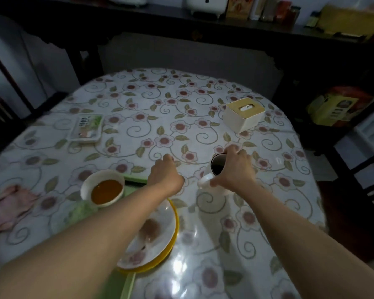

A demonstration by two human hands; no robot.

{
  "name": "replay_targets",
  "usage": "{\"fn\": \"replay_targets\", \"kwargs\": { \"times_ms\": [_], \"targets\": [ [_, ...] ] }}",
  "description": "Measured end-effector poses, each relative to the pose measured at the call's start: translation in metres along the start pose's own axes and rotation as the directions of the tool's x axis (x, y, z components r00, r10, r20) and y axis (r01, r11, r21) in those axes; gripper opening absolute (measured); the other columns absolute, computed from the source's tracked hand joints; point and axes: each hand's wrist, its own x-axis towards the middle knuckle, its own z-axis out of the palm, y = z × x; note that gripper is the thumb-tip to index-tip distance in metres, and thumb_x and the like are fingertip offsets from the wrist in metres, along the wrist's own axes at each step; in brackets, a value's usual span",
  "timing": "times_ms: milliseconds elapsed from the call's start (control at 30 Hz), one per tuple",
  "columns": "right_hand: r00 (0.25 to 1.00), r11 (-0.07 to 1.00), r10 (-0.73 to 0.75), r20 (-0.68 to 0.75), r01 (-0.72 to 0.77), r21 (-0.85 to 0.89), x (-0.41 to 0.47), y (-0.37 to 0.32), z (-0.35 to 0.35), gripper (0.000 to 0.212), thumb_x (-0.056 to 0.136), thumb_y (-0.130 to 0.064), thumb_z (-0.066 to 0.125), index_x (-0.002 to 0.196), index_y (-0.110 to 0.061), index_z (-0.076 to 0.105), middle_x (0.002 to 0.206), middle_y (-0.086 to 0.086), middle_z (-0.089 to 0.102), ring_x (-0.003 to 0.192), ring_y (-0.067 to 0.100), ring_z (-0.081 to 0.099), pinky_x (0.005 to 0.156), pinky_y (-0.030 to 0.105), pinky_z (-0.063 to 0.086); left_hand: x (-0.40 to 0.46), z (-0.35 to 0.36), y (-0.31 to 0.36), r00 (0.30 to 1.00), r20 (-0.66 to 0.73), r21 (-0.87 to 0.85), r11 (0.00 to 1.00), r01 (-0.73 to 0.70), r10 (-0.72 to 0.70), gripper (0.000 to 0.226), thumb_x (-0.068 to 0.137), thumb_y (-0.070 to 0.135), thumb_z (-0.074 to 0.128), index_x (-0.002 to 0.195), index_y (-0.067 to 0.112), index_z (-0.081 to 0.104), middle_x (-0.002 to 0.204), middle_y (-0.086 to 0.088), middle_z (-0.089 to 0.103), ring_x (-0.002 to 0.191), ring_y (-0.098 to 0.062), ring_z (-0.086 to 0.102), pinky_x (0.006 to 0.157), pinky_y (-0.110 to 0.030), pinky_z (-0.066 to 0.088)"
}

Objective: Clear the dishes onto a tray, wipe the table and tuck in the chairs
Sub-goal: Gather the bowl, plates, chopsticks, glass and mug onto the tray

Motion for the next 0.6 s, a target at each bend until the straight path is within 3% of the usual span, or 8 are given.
{"fn": "replay_targets", "kwargs": {
  "times_ms": [233, 400, 500, 600],
  "targets": [
    [0.999, 0.999, -0.027, 0.017, 0.027, 0.021, -0.085, -0.054, 0.007, 0.094, 0.050, -0.043, 0.088, 0.123, -0.021, 0.033, 0.124, 0.011, 0.039, 0.120, 0.030, 0.038, 0.085, 0.042, 0.049, -0.063, -0.039, -0.063, 0.998, -0.065, -0.032, 0.999, -0.006, 0.004, 0.055, 0.087, 0.016, 0.060, 0.136, 0.015, 0.035, 0.131, -0.008, 0.049, 0.112, -0.027, 0.053, 0.077, -0.030, 0.044],
    [0.995, 0.996, -0.089, 0.044, 0.089, 0.011, -0.128, -0.087, 0.019, 0.099, 0.047, -0.048, 0.087, 0.126, -0.022, 0.032, 0.124, 0.010, 0.040, 0.121, 0.029, 0.036, 0.084, 0.040, 0.046, -0.099, -0.058, -0.105, 0.986, -0.159, 0.005, 0.999, 0.041, -0.040, 0.049, 0.087, 0.018, 0.060, 0.131, 0.013, 0.040, 0.122, -0.007, 0.055, 0.088, -0.020, 0.053, 0.058, -0.024, 0.036],
    [0.990, 0.992, -0.127, 0.053, 0.126, 0.022, -0.147, -0.105, 0.027, 0.097, 0.046, -0.050, 0.087, 0.122, -0.022, 0.033, 0.121, 0.008, 0.040, 0.119, 0.027, 0.036, 0.080, 0.038, 0.045, -0.118, -0.063, -0.127, 0.968, -0.222, -0.056, 0.992, 0.109, -0.119, 0.050, 0.084, 0.013, 0.060, 0.131, 0.014, 0.042, 0.121, -0.006, 0.057, 0.083, -0.018, 0.050, 0.057, -0.023, 0.034],
    [0.982, 0.985, -0.172, 0.077, 0.170, 0.032, -0.167, -0.119, 0.037, 0.097, 0.044, -0.054, 0.085, 0.121, -0.023, 0.034, 0.120, 0.007, 0.041, 0.119, 0.027, 0.037, 0.076, 0.037, 0.043, -0.138, -0.069, -0.148, 0.941, -0.300, -0.102, 0.986, 0.134, -0.159, 0.046, 0.082, 0.015, 0.062, 0.125, 0.013, 0.047, 0.119, -0.009, 0.058, 0.098, -0.025, 0.057, 0.067, -0.029, 0.039]
  ]
}}
